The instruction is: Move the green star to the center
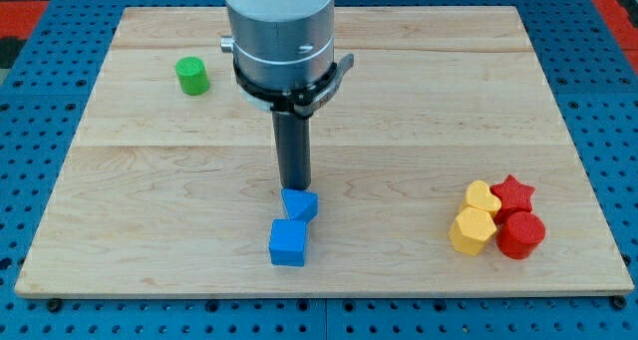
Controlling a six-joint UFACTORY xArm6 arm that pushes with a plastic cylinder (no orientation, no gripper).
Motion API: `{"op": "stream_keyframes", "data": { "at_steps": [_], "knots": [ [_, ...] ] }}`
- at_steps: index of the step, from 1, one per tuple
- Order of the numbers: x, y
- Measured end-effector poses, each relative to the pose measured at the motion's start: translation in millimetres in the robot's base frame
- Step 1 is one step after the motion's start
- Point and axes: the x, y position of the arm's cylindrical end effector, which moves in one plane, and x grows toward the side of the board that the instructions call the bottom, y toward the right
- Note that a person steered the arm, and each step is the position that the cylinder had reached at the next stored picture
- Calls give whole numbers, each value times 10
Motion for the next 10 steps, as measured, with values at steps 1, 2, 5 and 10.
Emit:
{"op": "stream_keyframes", "data": {
  "at_steps": [1, 2, 5, 10],
  "knots": [
    [-494, 94],
    [-1087, 337],
    [-2250, -448],
    [-1902, -291]
  ]
}}
